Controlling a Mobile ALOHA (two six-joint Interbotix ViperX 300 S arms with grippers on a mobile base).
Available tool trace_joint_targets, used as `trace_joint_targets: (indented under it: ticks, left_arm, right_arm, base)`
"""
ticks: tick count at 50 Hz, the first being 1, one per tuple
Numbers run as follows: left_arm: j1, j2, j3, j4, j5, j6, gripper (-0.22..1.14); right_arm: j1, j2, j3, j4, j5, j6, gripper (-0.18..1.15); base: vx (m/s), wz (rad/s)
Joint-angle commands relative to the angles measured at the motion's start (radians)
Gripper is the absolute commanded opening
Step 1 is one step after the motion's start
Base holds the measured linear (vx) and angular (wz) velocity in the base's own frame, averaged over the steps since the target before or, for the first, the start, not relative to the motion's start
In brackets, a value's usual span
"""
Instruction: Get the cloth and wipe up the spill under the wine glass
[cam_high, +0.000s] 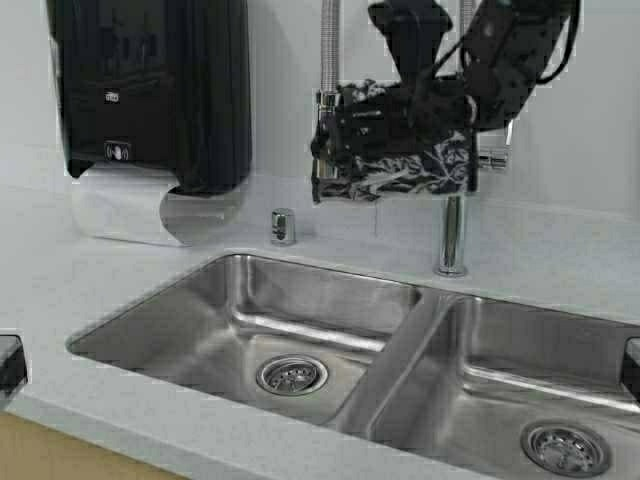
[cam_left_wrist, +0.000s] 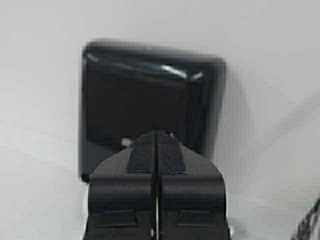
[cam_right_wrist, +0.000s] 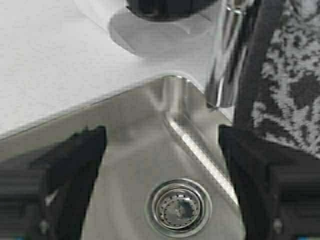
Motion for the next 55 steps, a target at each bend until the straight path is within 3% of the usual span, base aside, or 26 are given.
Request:
trace_joint_targets:
  ticks: [1, 13, 36, 42, 52, 55]
  left_arm:
    - [0.0, 0.006, -0.009, -0.002, -0.003, 0.002, 0.03]
    - [0.0, 0.008, -0.008, -0.002, -0.003, 0.002, 0.03]
    - [0.0, 0.011, -0.006, -0.002, -0.003, 0.005, 0.03]
    - [0.0, 0.011, -0.006, -0.002, -0.003, 0.005, 0.03]
    - [0.0, 0.009, -0.006, -0.002, -0.003, 0.005, 0.03]
    - [0.0, 0.009, -0.006, -0.002, -0.003, 0.005, 0.03]
  right_arm:
    - [-0.032, 0.0, -0.031, 0.008, -0.014, -0.002, 1.0]
    - [-0.091, 0.029, -0.08, 0.006, -0.014, -0.011, 1.0]
    - [-0.097, 0.103, -0.176, 0.008, -0.015, -0.066, 0.95]
    - [-0.101, 0.103, -0.173, 0.008, -0.014, -0.067, 0.72]
    - [-0.107, 0.1, -0.17, 0.008, -0.015, -0.067, 0.07]
    - [-0.106, 0.097, -0.169, 0.008, -0.015, -0.067, 0.0]
  base:
    - [0.08, 0.04]
    - [0.07, 0.03]
    - [0.03, 0.02]
    - [0.0, 0.0]
    - [0.0, 0.0]
    - [-0.01, 0.0]
